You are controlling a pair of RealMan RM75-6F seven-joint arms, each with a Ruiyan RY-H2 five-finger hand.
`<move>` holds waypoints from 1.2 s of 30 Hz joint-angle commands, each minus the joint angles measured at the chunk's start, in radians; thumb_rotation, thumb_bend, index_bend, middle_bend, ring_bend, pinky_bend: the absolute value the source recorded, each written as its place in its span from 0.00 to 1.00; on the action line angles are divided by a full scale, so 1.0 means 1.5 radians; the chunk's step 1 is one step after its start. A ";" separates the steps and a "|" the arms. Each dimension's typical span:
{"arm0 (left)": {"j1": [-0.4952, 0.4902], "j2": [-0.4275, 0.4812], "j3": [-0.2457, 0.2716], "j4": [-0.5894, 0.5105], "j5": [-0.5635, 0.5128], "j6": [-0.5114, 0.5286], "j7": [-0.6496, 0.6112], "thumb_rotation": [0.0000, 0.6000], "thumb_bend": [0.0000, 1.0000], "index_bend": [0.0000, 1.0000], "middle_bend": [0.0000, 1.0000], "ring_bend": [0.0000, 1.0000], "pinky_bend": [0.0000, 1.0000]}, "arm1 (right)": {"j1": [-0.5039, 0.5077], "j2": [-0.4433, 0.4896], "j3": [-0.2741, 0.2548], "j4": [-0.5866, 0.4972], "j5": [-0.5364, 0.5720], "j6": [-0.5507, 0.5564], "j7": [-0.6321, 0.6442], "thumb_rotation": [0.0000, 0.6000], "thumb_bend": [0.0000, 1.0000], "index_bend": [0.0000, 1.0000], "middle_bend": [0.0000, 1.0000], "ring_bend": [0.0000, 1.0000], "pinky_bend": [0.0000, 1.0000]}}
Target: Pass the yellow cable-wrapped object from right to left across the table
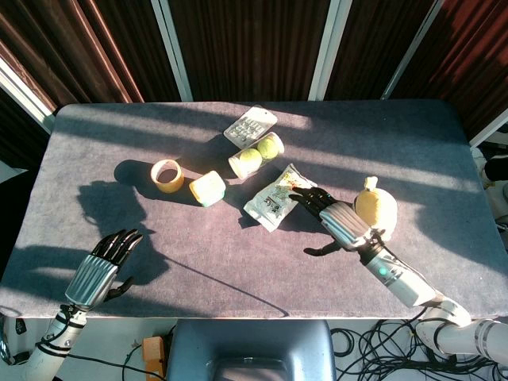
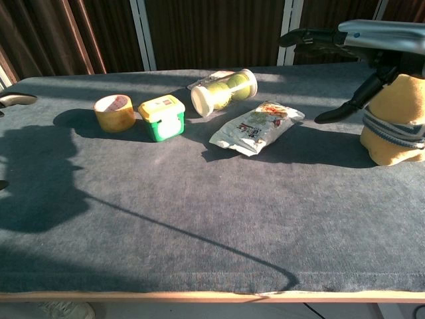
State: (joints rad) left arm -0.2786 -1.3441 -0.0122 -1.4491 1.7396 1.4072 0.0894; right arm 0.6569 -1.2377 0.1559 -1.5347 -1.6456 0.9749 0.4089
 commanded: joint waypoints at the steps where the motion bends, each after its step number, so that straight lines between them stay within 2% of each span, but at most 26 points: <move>1: -0.001 0.000 0.002 -0.002 -0.002 -0.002 0.003 1.00 0.26 0.00 0.06 0.08 0.19 | 0.013 0.003 -0.003 -0.002 0.010 -0.011 -0.005 1.00 0.00 0.00 0.00 0.00 0.00; 12: -0.002 0.011 0.006 -0.007 -0.017 0.002 0.007 1.00 0.26 0.00 0.06 0.08 0.19 | 0.023 -0.001 -0.013 -0.006 0.034 -0.009 -0.025 1.00 0.00 0.00 0.00 0.00 0.00; 16: 0.005 0.024 0.011 -0.006 -0.021 0.009 0.010 1.00 0.26 0.00 0.06 0.08 0.19 | 0.014 -0.001 -0.016 -0.014 0.038 0.014 -0.060 1.00 0.00 0.00 0.00 0.00 0.00; 22: 0.026 0.053 0.013 0.005 -0.055 0.019 -0.011 1.00 0.26 0.00 0.07 0.08 0.20 | -0.028 0.014 -0.024 -0.055 0.057 0.072 -0.151 1.00 0.00 0.00 0.00 0.00 0.00; 28: 0.057 0.078 0.007 0.009 -0.108 0.033 -0.047 1.00 0.26 0.00 0.08 0.08 0.20 | -0.083 0.035 -0.029 -0.080 0.114 0.123 -0.249 1.00 0.00 0.00 0.00 0.00 0.00; 32: 0.083 0.093 0.002 0.002 -0.124 0.066 -0.055 1.00 0.26 0.00 0.08 0.08 0.21 | -0.127 0.043 -0.044 -0.093 0.147 0.153 -0.253 1.00 0.00 0.00 0.00 0.00 0.00; 36: 0.105 0.108 0.003 -0.010 -0.129 0.093 -0.073 1.00 0.26 0.00 0.09 0.08 0.21 | -0.162 0.045 -0.060 -0.082 0.145 0.183 -0.242 1.00 0.00 0.00 0.00 0.00 0.00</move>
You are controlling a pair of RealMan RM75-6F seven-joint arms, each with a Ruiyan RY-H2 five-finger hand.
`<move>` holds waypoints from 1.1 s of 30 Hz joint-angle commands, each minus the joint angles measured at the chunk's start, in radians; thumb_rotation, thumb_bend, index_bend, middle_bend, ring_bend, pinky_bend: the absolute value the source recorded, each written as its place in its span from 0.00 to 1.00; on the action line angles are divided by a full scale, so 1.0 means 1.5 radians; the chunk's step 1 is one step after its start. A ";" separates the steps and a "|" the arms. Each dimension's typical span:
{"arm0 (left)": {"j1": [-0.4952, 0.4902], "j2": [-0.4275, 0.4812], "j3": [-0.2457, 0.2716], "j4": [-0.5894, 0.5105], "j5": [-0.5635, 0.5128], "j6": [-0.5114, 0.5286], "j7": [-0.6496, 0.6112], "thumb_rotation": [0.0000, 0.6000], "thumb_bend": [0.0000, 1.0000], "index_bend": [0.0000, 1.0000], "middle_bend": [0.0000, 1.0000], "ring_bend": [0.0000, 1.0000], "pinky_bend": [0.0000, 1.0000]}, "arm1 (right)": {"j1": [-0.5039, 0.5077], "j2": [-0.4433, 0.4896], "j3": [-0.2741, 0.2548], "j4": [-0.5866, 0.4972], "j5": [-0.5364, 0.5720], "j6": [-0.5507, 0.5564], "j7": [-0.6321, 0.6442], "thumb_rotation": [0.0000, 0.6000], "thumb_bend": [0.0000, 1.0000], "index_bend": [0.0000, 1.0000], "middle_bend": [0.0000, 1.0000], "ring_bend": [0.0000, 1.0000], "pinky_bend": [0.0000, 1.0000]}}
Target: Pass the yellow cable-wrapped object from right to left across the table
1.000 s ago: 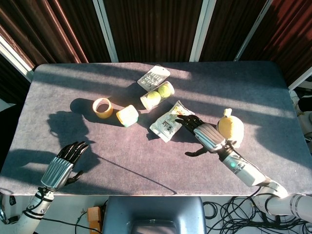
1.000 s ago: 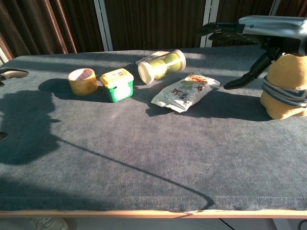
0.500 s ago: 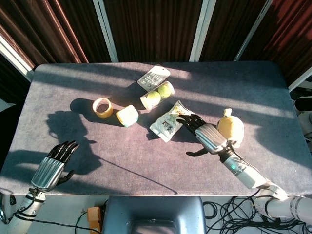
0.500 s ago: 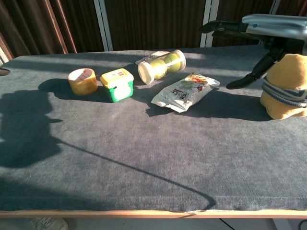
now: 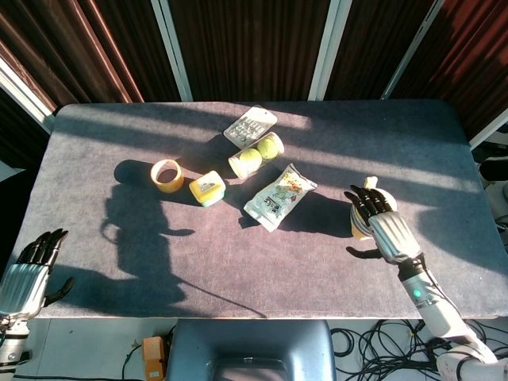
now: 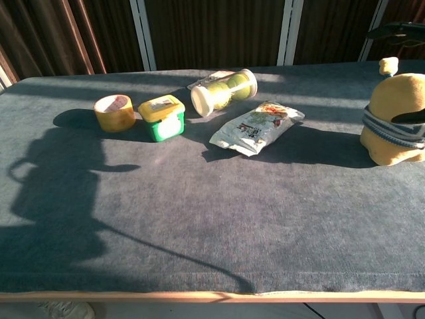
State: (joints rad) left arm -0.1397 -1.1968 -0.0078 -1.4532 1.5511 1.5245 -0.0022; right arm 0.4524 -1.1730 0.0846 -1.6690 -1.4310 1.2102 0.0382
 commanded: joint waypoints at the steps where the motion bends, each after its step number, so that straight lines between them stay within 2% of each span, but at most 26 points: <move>1: 0.016 0.013 0.000 -0.009 -0.003 0.020 -0.016 1.00 0.26 0.00 0.09 0.08 0.21 | -0.033 -0.003 -0.013 0.017 0.004 0.036 0.003 1.00 0.00 0.00 0.00 0.00 0.00; 10: 0.020 0.025 0.006 -0.015 0.006 0.012 -0.026 1.00 0.26 0.00 0.09 0.08 0.21 | -0.065 -0.057 0.010 0.108 0.039 0.069 0.030 1.00 0.00 0.00 0.00 0.00 0.00; 20: 0.026 0.025 0.007 -0.018 0.016 0.018 -0.023 1.00 0.26 0.00 0.10 0.08 0.21 | -0.020 -0.110 0.056 0.217 0.132 -0.072 0.119 1.00 0.00 0.00 0.00 0.00 0.00; 26: 0.027 0.024 0.007 -0.019 0.020 0.017 -0.016 1.00 0.26 0.00 0.10 0.08 0.21 | 0.021 -0.122 0.064 0.255 0.127 -0.173 0.203 1.00 0.00 0.00 0.00 0.00 0.00; 33: 0.029 0.024 0.007 -0.021 0.021 0.015 -0.014 1.00 0.26 0.00 0.10 0.08 0.21 | 0.043 -0.158 0.070 0.295 0.119 -0.185 0.201 1.00 0.00 0.00 0.00 0.00 0.01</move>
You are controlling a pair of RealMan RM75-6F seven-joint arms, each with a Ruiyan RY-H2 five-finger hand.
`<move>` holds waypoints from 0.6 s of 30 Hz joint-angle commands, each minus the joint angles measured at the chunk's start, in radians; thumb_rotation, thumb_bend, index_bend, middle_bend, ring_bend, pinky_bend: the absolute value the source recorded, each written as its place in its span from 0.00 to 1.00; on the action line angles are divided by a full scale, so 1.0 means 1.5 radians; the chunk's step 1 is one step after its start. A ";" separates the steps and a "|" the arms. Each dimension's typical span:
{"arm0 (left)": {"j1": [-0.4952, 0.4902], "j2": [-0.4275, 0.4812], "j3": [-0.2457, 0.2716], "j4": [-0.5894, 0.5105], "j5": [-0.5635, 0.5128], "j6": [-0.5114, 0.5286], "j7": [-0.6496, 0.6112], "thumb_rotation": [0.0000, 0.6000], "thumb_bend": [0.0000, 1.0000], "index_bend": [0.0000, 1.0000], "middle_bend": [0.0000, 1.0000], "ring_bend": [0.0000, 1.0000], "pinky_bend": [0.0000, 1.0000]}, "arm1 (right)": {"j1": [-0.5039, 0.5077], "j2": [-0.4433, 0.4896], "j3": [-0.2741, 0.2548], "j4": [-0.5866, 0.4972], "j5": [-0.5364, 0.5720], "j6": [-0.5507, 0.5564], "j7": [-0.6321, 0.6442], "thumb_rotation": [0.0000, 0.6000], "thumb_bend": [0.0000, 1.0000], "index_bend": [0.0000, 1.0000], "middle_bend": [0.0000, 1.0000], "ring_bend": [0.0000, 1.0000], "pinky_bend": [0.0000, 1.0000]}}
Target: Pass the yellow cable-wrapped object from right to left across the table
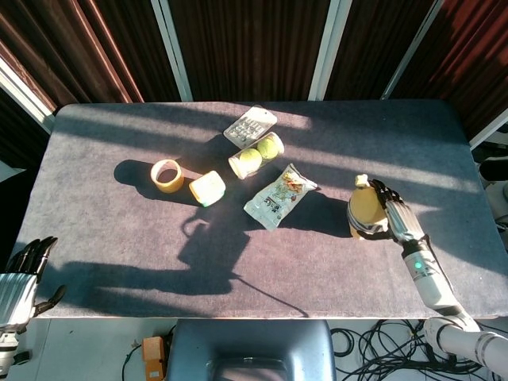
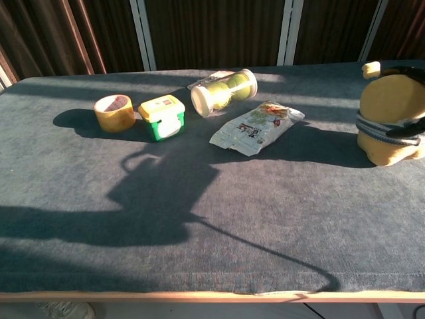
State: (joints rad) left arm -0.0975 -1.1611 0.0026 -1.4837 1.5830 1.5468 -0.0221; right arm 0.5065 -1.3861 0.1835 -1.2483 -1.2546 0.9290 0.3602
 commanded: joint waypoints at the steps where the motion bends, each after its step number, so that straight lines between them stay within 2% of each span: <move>1: 0.001 0.000 -0.001 0.000 0.000 0.000 -0.002 1.00 0.26 0.00 0.10 0.08 0.21 | 0.008 -0.022 0.006 0.020 0.005 0.004 -0.023 1.00 0.00 0.00 0.00 0.00 0.05; 3: 0.001 0.000 -0.001 0.000 0.000 0.000 -0.004 1.00 0.26 0.00 0.10 0.08 0.21 | 0.009 -0.036 0.008 0.032 0.015 0.009 -0.047 1.00 0.00 0.01 0.00 0.03 0.15; 6: 0.002 0.000 -0.002 0.001 -0.001 0.000 -0.005 1.00 0.26 0.00 0.10 0.08 0.21 | 0.009 -0.057 0.013 0.049 0.031 0.019 -0.079 1.00 0.00 0.14 0.17 0.27 0.38; 8: 0.003 0.001 -0.002 0.001 0.000 0.001 -0.007 1.00 0.26 0.00 0.10 0.08 0.21 | 0.008 -0.075 0.018 0.064 0.050 0.025 -0.106 1.00 0.06 0.37 0.35 0.48 0.58; 9: 0.003 0.001 -0.002 0.001 0.000 0.002 -0.008 1.00 0.26 0.00 0.10 0.08 0.21 | 0.007 -0.083 0.020 0.071 0.056 0.029 -0.118 1.00 0.10 0.45 0.40 0.54 0.64; 11: 0.004 0.001 -0.003 0.002 0.000 0.003 -0.010 1.00 0.26 0.00 0.10 0.08 0.21 | 0.007 -0.098 0.023 0.084 0.065 0.040 -0.144 1.00 0.26 0.66 0.51 0.65 0.77; 14: 0.005 0.001 -0.004 0.001 -0.001 0.004 -0.011 1.00 0.26 0.00 0.10 0.08 0.21 | 0.006 -0.105 0.028 0.081 0.067 0.048 -0.151 1.00 0.35 0.78 0.54 0.69 0.82; 18: 0.007 0.001 -0.006 0.001 -0.002 0.006 -0.013 1.00 0.26 0.00 0.10 0.08 0.21 | 0.007 -0.093 0.033 0.032 0.020 0.078 -0.103 1.00 0.36 0.80 0.55 0.69 0.82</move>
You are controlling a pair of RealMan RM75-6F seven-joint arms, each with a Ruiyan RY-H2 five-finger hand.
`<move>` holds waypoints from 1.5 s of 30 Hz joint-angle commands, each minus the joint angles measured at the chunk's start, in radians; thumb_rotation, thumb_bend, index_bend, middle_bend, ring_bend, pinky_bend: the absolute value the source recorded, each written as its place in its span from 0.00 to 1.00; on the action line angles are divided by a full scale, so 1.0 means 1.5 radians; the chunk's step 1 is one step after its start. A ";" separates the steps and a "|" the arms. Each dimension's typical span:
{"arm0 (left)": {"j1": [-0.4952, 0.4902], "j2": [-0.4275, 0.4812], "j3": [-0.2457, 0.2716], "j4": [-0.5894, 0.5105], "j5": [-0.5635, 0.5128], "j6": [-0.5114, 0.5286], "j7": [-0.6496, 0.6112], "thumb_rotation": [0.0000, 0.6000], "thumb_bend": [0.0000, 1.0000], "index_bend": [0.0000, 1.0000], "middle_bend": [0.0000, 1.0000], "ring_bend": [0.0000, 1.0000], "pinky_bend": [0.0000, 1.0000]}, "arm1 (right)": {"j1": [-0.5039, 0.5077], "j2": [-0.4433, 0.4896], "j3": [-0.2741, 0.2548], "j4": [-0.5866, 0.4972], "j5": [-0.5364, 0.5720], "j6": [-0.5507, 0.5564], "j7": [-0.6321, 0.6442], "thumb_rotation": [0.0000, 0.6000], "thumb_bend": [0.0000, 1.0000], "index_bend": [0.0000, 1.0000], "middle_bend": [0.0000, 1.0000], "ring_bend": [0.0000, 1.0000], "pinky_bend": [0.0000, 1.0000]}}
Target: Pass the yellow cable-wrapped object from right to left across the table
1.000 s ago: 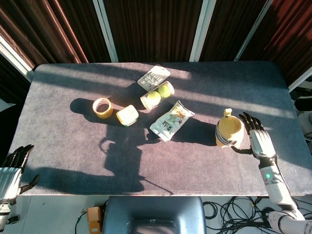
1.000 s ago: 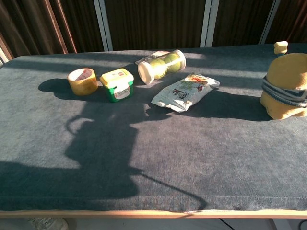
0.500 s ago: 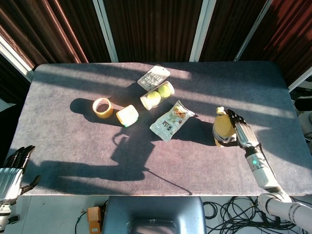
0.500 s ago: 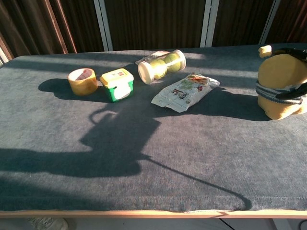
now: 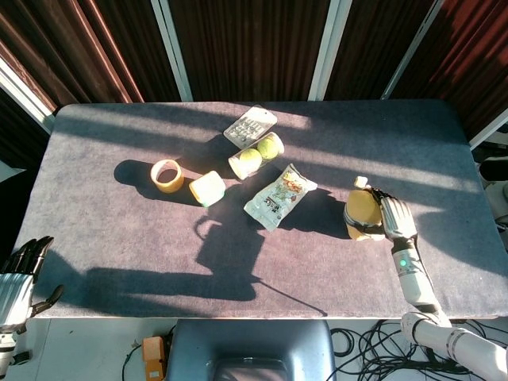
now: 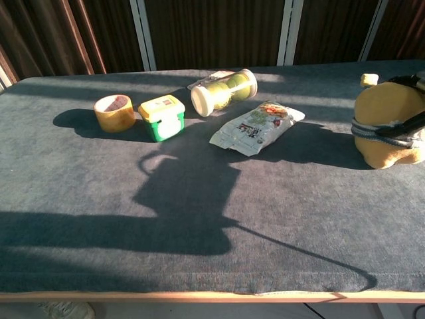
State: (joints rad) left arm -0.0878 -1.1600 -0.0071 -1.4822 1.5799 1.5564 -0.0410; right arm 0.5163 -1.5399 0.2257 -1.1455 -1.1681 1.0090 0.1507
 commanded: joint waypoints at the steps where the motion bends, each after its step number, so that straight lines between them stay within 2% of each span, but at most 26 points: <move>1: 0.001 0.000 0.000 0.000 0.000 0.000 -0.001 1.00 0.26 0.00 0.10 0.08 0.21 | 0.001 0.014 0.005 -0.053 -0.052 0.032 0.050 1.00 0.36 0.80 0.55 0.69 0.82; 6: 0.001 0.000 0.000 -0.001 0.000 -0.001 0.000 1.00 0.26 0.00 0.10 0.08 0.21 | 0.003 0.027 0.007 -0.094 -0.080 0.043 0.079 1.00 0.36 0.80 0.55 0.69 0.82; 8: 0.002 0.000 0.000 -0.002 0.001 0.000 0.001 1.00 0.26 0.00 0.10 0.08 0.21 | 0.013 0.044 0.012 -0.148 -0.112 0.050 0.112 1.00 0.36 0.80 0.55 0.70 0.82; 9: 0.002 0.000 0.001 -0.001 0.004 0.001 0.003 1.00 0.26 0.00 0.10 0.08 0.21 | 0.037 0.047 0.024 -0.205 -0.143 0.044 0.148 1.00 0.36 0.80 0.55 0.70 0.82; 11: 0.002 0.000 0.001 -0.001 0.007 0.003 0.002 1.00 0.26 0.00 0.10 0.08 0.21 | 0.067 0.046 0.037 -0.230 -0.156 0.021 0.159 1.00 0.36 0.80 0.55 0.70 0.82; 16: 0.004 0.001 0.002 -0.001 0.013 0.007 -0.001 1.00 0.26 0.00 0.10 0.08 0.21 | 0.132 -0.018 0.056 -0.206 -0.161 -0.004 0.118 1.00 0.36 0.80 0.55 0.70 0.82; 20: 0.006 0.004 0.004 0.004 0.019 0.013 -0.014 1.00 0.26 0.00 0.10 0.08 0.21 | 0.185 -0.101 0.071 -0.142 -0.150 -0.014 0.078 1.00 0.36 0.79 0.55 0.70 0.82; 24: 0.009 0.005 0.004 0.010 0.018 0.017 -0.028 1.00 0.26 0.00 0.10 0.09 0.21 | 0.223 -0.173 0.073 -0.071 -0.148 -0.022 0.081 1.00 0.35 0.76 0.55 0.69 0.81; 28: 0.012 0.007 0.001 0.015 0.013 0.021 -0.040 1.00 0.26 0.00 0.10 0.08 0.21 | 0.254 -0.221 0.064 -0.001 -0.151 -0.049 0.136 1.00 0.35 0.66 0.54 0.60 0.74; 30: 0.013 0.007 -0.002 0.016 0.008 0.022 -0.045 1.00 0.26 0.00 0.10 0.08 0.21 | 0.263 -0.232 0.059 0.024 -0.154 -0.061 0.158 1.00 0.35 0.59 0.50 0.52 0.69; 34: 0.014 0.008 -0.003 0.017 0.006 0.020 -0.051 1.00 0.26 0.00 0.10 0.08 0.21 | 0.271 -0.236 0.043 0.055 -0.169 -0.068 0.197 1.00 0.34 0.43 0.34 0.31 0.53; 38: 0.013 0.010 -0.001 0.013 0.007 0.016 -0.051 1.00 0.26 0.00 0.10 0.08 0.21 | 0.271 -0.212 0.024 0.052 -0.181 -0.079 0.203 1.00 0.26 0.25 0.19 0.14 0.39; 41: 0.012 0.012 -0.001 0.009 0.004 0.011 -0.051 1.00 0.26 0.00 0.10 0.09 0.21 | 0.269 -0.186 0.015 0.030 -0.181 -0.091 0.203 1.00 0.19 0.04 0.05 0.02 0.25; 43: 0.013 0.013 -0.002 0.007 0.002 0.010 -0.050 1.00 0.26 0.00 0.10 0.09 0.21 | 0.266 -0.170 0.013 0.012 -0.180 -0.092 0.206 1.00 0.16 0.00 0.01 0.00 0.18; 45: 0.013 0.014 -0.003 0.006 0.001 0.009 -0.050 1.00 0.26 0.00 0.10 0.08 0.21 | 0.261 -0.151 0.011 -0.008 -0.181 -0.090 0.211 1.00 0.12 0.00 0.00 0.00 0.14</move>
State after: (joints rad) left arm -0.0685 -1.1394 -0.0109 -1.4736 1.5815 1.5701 -0.1161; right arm 0.9151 -1.7909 0.2482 -1.1322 -1.4383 0.8757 0.4599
